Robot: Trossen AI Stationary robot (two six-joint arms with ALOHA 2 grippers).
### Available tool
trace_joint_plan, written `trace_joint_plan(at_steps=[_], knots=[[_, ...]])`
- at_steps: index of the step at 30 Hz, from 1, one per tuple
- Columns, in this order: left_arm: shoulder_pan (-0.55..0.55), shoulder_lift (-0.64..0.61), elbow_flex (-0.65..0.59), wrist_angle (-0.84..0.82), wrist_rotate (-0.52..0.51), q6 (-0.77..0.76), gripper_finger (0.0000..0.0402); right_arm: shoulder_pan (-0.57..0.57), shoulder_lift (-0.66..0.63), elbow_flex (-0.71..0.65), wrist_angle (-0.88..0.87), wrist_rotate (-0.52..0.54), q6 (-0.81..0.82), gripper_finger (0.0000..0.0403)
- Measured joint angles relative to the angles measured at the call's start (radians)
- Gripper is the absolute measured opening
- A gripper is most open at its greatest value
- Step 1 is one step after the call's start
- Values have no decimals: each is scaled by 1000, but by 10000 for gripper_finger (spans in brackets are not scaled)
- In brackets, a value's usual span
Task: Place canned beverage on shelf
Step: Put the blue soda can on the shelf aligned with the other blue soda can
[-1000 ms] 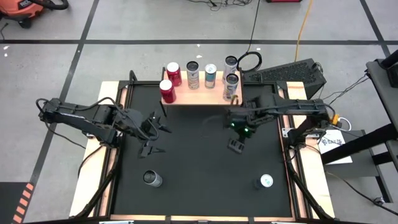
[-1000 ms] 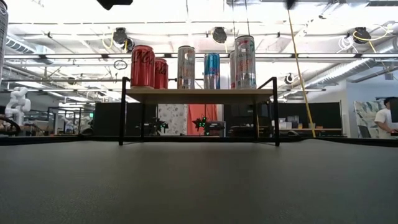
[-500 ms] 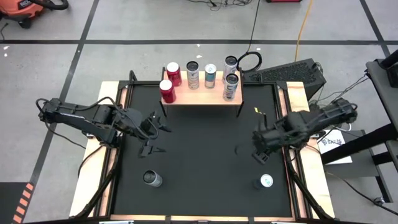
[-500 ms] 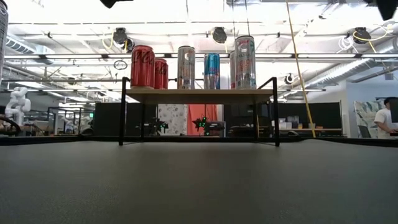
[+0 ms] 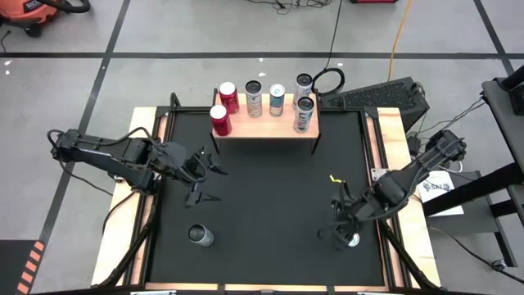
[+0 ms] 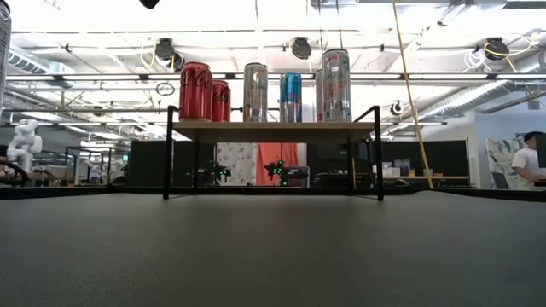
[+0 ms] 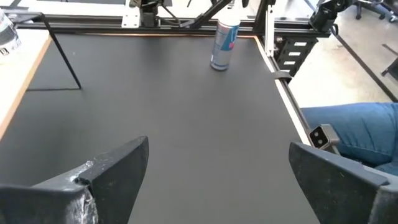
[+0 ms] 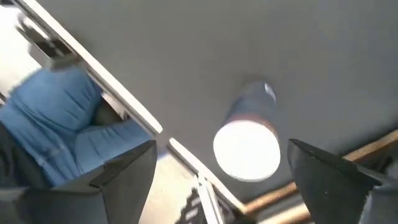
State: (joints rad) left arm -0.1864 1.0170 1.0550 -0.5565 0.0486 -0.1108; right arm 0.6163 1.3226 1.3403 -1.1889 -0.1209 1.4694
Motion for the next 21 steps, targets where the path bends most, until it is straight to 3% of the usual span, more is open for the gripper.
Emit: trace_joint_plan(at_steps=[3, 8, 21], knots=[[-10, 0, 0, -5, 0, -15, 391, 29, 8, 0, -33, -5, 43, 341], [-32, 0, 0, -3, 0, -15, 391, 88, 30, 0, -33, 125, 58, 341], [-45, 0, 0, -2, 0, -14, 391, 119, 98, 0, 58, 117, 37, 341]])
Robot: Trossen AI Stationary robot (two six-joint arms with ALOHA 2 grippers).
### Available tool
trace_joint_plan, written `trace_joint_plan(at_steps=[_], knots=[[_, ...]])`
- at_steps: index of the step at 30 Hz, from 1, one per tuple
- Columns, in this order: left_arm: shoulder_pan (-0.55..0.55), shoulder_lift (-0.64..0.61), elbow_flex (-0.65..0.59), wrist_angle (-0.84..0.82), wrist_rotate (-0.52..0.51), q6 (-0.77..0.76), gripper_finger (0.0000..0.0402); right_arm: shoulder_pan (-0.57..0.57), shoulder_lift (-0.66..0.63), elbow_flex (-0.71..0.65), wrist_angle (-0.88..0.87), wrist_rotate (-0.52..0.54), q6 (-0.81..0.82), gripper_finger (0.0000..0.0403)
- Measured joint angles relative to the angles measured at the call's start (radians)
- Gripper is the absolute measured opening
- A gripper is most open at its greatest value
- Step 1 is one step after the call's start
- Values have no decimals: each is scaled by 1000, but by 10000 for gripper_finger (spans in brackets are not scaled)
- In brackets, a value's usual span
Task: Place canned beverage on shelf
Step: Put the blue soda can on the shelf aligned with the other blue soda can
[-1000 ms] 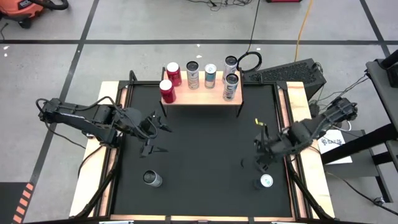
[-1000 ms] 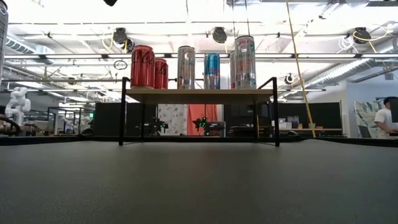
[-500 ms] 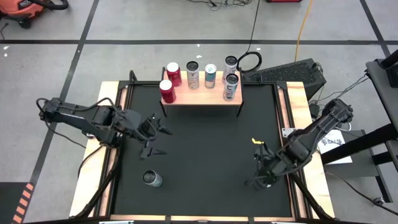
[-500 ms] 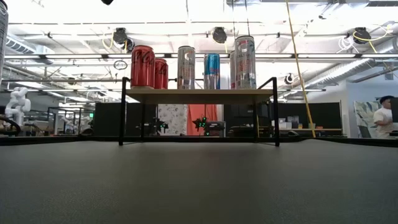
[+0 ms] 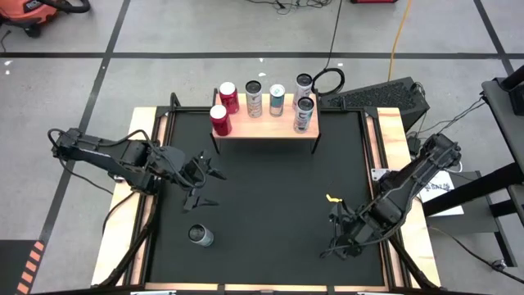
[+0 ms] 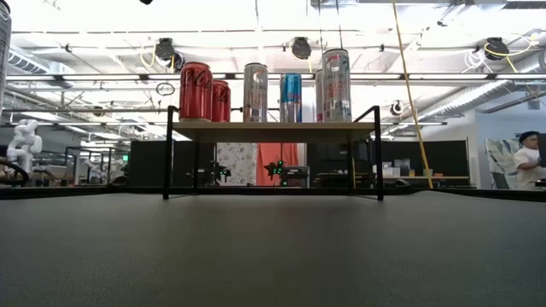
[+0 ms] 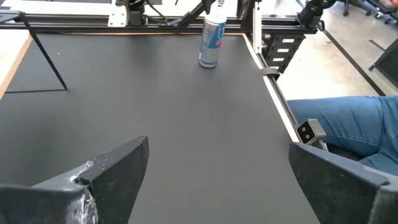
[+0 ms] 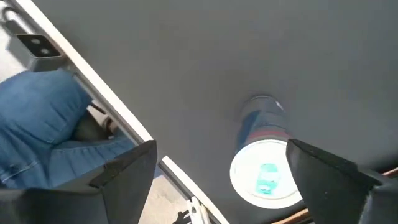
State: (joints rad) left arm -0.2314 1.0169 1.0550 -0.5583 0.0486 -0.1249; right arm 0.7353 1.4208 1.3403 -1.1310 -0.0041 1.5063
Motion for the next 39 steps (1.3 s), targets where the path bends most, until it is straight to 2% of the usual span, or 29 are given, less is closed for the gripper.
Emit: trace_joint_plan(at_steps=[9, 17, 39], knots=[[0, 0, 0, 0, 0, 1, 391, 20, 49, 0, -148, -76, 42, 341], [1, 0, 0, 0, 0, 1, 391, 59, 89, 0, -149, -76, 45, 341], [1, 0, 0, 0, 0, 1, 391, 64, 191, 0, -146, -73, 42, 341]])
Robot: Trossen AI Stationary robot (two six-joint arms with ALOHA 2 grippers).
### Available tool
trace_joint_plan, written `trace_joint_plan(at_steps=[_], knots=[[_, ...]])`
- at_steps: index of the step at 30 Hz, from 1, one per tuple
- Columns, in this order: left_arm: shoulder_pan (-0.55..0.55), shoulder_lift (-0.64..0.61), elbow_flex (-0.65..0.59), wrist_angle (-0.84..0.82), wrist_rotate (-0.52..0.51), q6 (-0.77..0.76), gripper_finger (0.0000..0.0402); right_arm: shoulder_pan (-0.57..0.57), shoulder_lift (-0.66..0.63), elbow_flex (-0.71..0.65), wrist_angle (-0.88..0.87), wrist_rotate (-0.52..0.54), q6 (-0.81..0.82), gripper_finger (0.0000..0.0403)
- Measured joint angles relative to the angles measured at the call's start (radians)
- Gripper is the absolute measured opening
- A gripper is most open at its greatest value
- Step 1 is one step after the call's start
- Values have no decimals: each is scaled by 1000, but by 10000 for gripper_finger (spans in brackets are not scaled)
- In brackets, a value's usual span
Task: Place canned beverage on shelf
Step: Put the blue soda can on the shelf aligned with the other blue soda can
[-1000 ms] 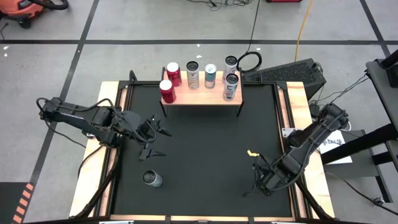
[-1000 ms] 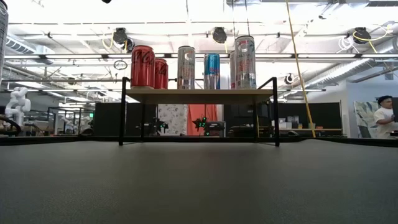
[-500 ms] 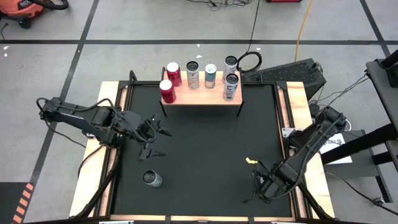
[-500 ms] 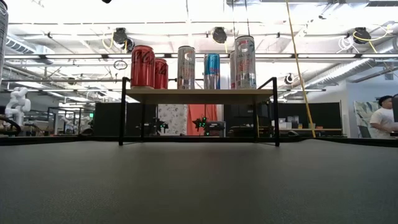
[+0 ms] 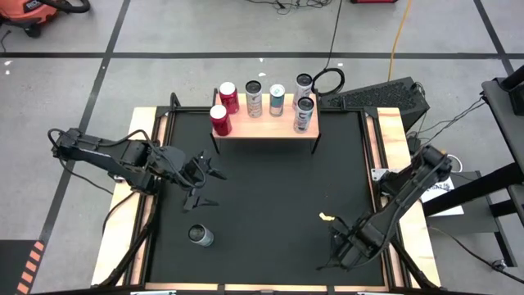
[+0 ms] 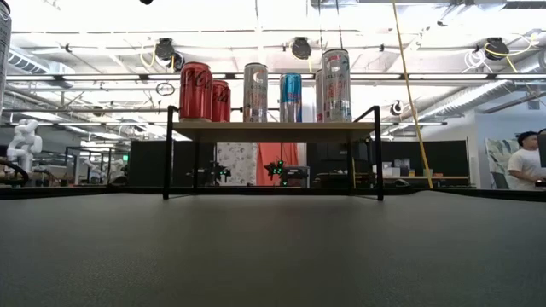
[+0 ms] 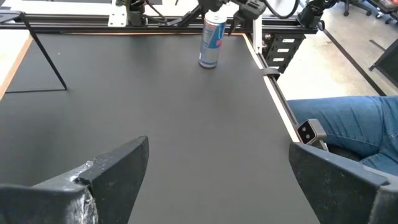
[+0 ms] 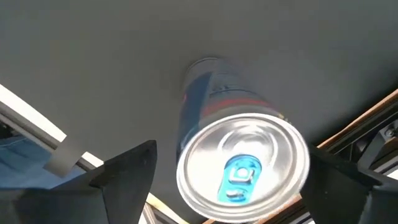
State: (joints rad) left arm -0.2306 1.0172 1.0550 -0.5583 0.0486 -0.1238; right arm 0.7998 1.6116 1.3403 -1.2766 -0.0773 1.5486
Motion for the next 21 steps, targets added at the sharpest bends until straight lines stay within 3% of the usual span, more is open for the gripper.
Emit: trace_joint_plan(at_steps=[7, 14, 21], knots=[[0, 0, 0, 0, 0, 0, 391, 0, 27, 0, 2, -3, 26, 308], [0, 0, 0, 0, 0, 0, 391, 0, 27, 1, 15, -3, 47, 198], [0, 0, 0, 0, 0, 0, 391, -2, 27, 1, 15, -1, 83, 196]])
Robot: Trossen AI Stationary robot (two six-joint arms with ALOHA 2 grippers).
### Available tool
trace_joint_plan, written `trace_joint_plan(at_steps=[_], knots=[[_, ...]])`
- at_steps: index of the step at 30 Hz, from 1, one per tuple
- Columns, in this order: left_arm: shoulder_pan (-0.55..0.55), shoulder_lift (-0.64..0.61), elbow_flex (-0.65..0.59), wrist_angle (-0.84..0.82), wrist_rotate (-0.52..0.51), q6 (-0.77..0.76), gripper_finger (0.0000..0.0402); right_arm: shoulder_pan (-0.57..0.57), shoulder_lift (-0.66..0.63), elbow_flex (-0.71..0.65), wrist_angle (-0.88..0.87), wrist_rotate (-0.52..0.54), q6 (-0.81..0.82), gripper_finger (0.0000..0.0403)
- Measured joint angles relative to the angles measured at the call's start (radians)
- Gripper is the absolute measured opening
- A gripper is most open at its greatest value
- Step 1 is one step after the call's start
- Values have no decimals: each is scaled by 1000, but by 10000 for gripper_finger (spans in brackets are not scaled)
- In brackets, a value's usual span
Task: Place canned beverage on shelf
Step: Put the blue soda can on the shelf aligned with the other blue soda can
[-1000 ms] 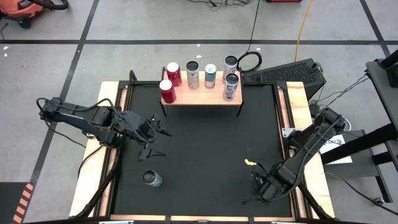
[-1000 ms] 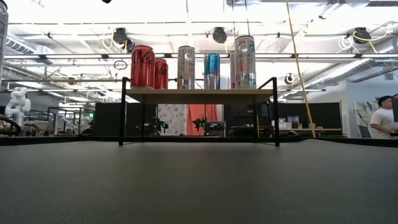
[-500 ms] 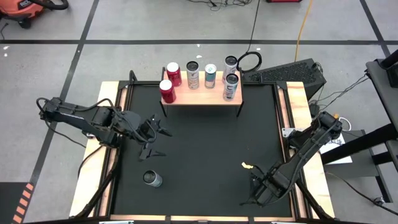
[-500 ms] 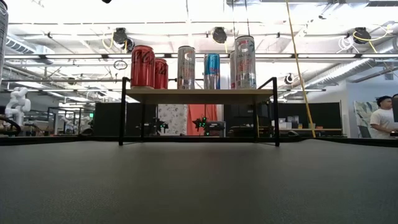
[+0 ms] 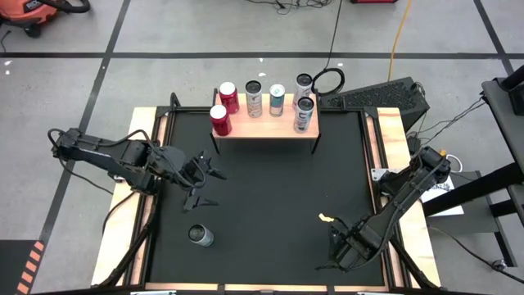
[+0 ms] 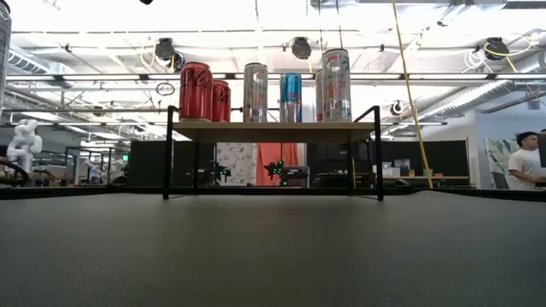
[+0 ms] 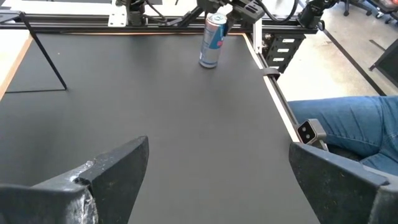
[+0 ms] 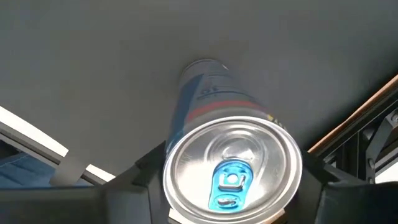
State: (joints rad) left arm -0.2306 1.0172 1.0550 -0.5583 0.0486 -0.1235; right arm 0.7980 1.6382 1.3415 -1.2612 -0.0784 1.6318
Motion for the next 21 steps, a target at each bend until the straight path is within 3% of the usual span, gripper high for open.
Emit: trace_joint_plan(at_steps=[11, 21], knots=[[0, 0, 0, 0, 0, 0, 391, -42, 0, 10, 13, -4, -53, 196], [0, 0, 0, 0, 0, -1, 391, -170, -10, 105, -81, -26, -246, 196]])
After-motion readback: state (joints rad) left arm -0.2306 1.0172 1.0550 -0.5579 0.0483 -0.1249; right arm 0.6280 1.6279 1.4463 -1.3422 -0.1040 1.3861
